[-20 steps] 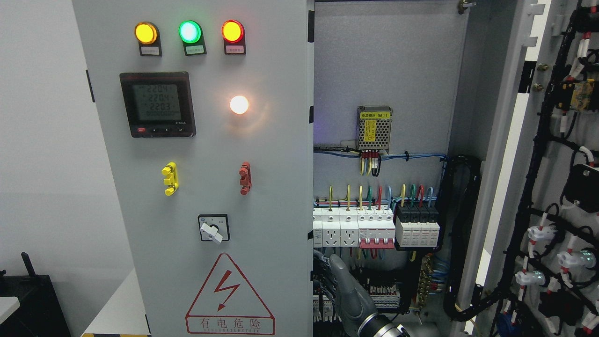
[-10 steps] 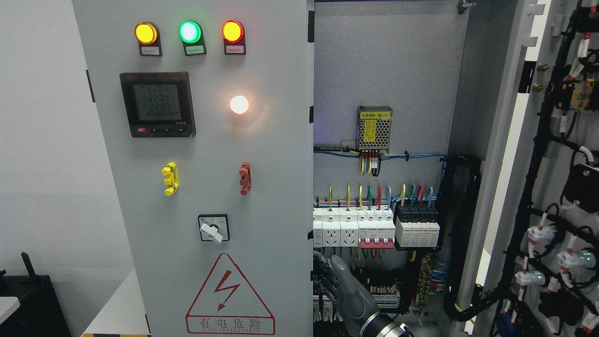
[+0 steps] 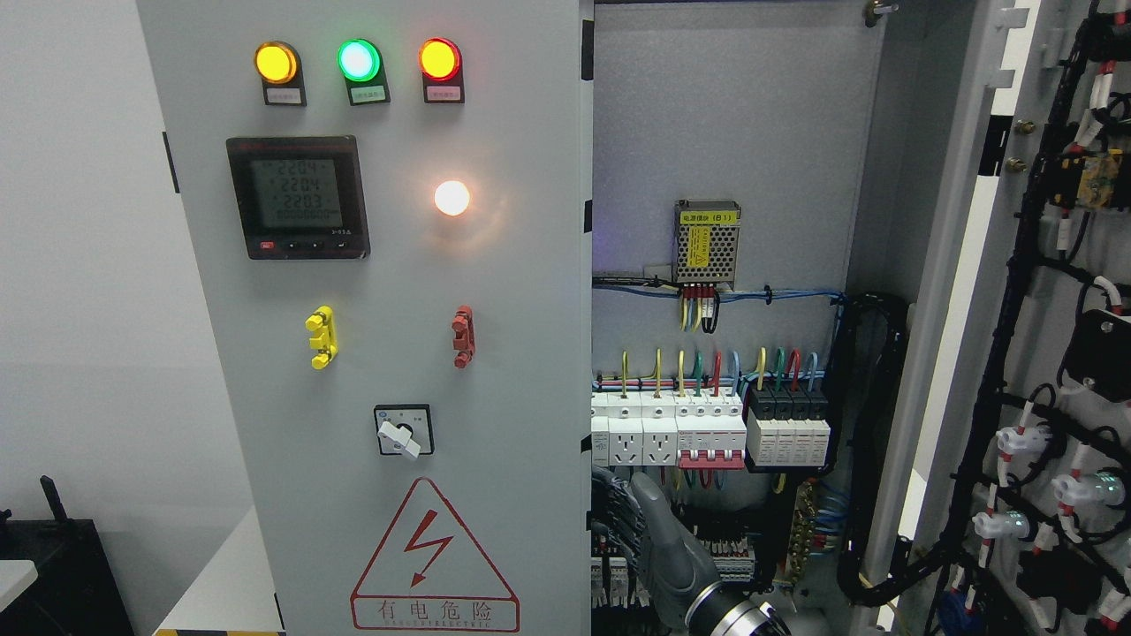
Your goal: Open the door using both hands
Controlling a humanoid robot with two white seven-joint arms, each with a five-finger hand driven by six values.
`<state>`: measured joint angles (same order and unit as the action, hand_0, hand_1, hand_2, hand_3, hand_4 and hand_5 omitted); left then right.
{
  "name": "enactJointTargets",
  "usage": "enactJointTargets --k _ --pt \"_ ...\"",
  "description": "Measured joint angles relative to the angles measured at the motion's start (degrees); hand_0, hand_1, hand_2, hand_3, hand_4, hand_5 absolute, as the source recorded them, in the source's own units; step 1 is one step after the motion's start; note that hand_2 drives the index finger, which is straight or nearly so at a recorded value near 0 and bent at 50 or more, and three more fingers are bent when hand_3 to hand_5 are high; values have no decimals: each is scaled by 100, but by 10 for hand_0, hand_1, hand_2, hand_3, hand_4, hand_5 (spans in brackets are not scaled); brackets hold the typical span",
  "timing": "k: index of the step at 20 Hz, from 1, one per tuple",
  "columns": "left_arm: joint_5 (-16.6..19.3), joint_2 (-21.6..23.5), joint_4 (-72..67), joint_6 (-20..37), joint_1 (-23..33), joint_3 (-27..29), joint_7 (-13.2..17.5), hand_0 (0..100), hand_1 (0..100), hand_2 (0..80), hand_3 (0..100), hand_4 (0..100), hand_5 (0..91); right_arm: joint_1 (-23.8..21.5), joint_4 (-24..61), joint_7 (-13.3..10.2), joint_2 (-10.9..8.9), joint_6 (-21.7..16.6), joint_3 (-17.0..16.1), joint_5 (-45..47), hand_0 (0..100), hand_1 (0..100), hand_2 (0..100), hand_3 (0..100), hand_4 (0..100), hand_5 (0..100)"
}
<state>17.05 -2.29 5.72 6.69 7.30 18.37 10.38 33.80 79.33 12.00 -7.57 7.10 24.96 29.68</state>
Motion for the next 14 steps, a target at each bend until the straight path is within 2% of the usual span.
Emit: enactJointTargets --k 7,14 --pt "0 0 0 0 0 0 0 0 0 0 0 30 0 29 -97 118 -16 1 0 38 0 0 0 0 0 0" --pt "0 0 0 0 0 0 0 0 0 0 0 31 0 143 -186 138 -24 1 10 197 0 0 0 0 0 0"
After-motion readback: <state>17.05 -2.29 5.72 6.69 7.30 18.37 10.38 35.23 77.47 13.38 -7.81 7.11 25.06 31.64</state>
